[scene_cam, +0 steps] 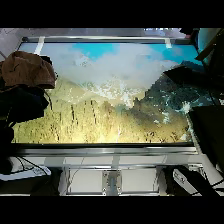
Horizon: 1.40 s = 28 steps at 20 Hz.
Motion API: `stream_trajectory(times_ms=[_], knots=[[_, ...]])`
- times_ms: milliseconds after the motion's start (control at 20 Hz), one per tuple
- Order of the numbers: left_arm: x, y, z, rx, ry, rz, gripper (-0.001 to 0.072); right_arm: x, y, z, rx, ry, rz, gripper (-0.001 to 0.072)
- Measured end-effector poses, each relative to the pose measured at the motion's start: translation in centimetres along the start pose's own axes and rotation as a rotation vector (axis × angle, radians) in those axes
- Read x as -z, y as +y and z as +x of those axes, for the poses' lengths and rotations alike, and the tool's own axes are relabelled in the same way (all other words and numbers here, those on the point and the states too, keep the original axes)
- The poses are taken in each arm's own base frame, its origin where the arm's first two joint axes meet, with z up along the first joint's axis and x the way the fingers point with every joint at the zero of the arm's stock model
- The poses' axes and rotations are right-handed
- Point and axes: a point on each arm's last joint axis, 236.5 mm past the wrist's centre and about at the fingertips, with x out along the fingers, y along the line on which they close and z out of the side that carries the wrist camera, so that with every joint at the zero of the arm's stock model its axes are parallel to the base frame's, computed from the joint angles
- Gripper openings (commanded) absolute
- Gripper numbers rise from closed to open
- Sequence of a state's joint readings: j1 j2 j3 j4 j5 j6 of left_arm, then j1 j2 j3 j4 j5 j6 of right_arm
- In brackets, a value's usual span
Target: Fold the clothes and pants, and hang the long-sleeved shirts on hangers.
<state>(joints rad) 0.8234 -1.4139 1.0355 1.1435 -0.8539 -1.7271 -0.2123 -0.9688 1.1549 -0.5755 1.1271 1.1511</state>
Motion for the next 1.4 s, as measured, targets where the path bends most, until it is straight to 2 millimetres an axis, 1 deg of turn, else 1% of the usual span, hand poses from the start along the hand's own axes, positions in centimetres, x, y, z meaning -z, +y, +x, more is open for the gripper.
stream_trajectory(times_ms=[50, 100, 200, 300, 350, 400, 500, 550, 650, 700, 750, 800, 850, 900, 950, 1000, 1100, 1150, 1250, 1300, 1350, 1400], knots=[[0.1, -0.1, 0.3, 0.001, 0.003, 0.001, 0.0198, 0.0, 0.1, 0.0, -0.003, 0.001, 0.008, 0.004], [0.1, -0.2, 0.7, 0.005, 0.003, 0.005, 0.0027, 0.0, 0.1, 0.0, -0.004, 0.001, 0.013, 0.004], [0.3, -0.6, 1.1, 0.01, 0.007, 0.038, 0.0022, 0.0, 0.2, 0.0, -0.009, 0.001, 0.021, 0.004], [0.4, -1.3, 1.0, 0.018, 0.007, 0.101, 0.0022, -0.1, 0.4, -0.1, -0.014, -0.001, 0.024, 0.004], [0.4, -2.0, 0.6, 0.026, 0.006, 0.138, 0.0022, -0.4, 0.7, -0.2, -0.019, -0.008, 0.02, 0.004], [0.3, -2.9, -0.4, 0.041, -0.003, 0.18, 0.0022, -0.8, 1.1, -0.4, -0.022, -0.015, 0.009, 0.004], [-0.2, -5.8, -3.7, 0.098, -0.053, 0.261, 0.0022, -2.0, 2.4, -1.3, -0.025, -0.03, -0.042, 0.004], [-0.3, -7.7, -6.0, 0.143, -0.092, 0.295, 0.0022, -2.6, 3.1, -1.9, -0.023, -0.032, -0.076, 0.004], [0.3, -12.3, -11.5, 0.271, -0.186, 0.359, 0.0021, -3.2, 4.5, -3.3, -0.003, -0.013, -0.163, 0.004], [1.4, -14.9, -14.5, 0.35, -0.226, 0.398, 0.0021, -3.3, 5.1, -4.2, 0.017, 0.006, -0.212, 0.004], [3.4, -17.7, -17.4, 0.439, -0.245, 0.444, 0.0021, -3.3, 5.3, -5.0, 0.044, 0.026, -0.255, 0.004], [5.8, -20.1, -19.8, 0.522, -0.249, 0.492, 0.0021, -3.2, 5.3, -5.8, 0.08, 0.049, -0.297, 0.004], [8.7, -22.4, -21.8, 0.598, -0.236, 0.554, 0.0021, -3.2, 5.1, -6.6, 0.121, 0.07, -0.331, 0.004], [12.6, -24.7, -23.5, 0.678, -0.2, 0.631, 0.0021, -3.1, 4.7, -7.3, 0.165, 0.089, -0.358, 0.004], [16.9, -26.5, -24.8, 0.751, -0.14, 0.708, 0.0021, -3.0, 4.2, -8.0, 0.209, 0.108, -0.377, 0.004], [22.0, -28.1, -26.0, 0.83, -0.064, 0.797, 0.0021, -2.9, 3.4, -8.6, 0.258, 0.127, -0.39, 0.004], [31.8, -30.2, -28.1, 0.974, 0.085, 0.948, 0.0021, -2.7, 1.7, -9.8, 0.353, 0.162, -0.404, 0.0041], [37.0, -30.7, -28.9, 1.039, 0.17, 1.014, 0.002, -2.7, 0.8, -10.4, 0.397, 0.176, -0.408, 0.004], [46.6, -30.6, -29.4, 1.117, 0.322, 1.117, 0.0021, -2.7, -1.0, -11.5, 0.487, 0.198, -0.413, 0.004], [51.4, -29.9, -29.0, 1.132, 0.396, 1.162, 0.0021, -2.7, -1.7, -12.0, 0.525, 0.209, -0.415, 0.004], [55.5, -29.1, -28.3, 1.133, 0.453, 1.195, 0.0021, -2.8, -2.4, -12.6, 0.563, 0.216, -0.417, 0.004], [59.2, -28.0, -27.2, 1.124, 0.502, 1.223, 0.0021, -2.8, -3.0, -13.0, 0.596, 0.224, -0.418, 0.004]])
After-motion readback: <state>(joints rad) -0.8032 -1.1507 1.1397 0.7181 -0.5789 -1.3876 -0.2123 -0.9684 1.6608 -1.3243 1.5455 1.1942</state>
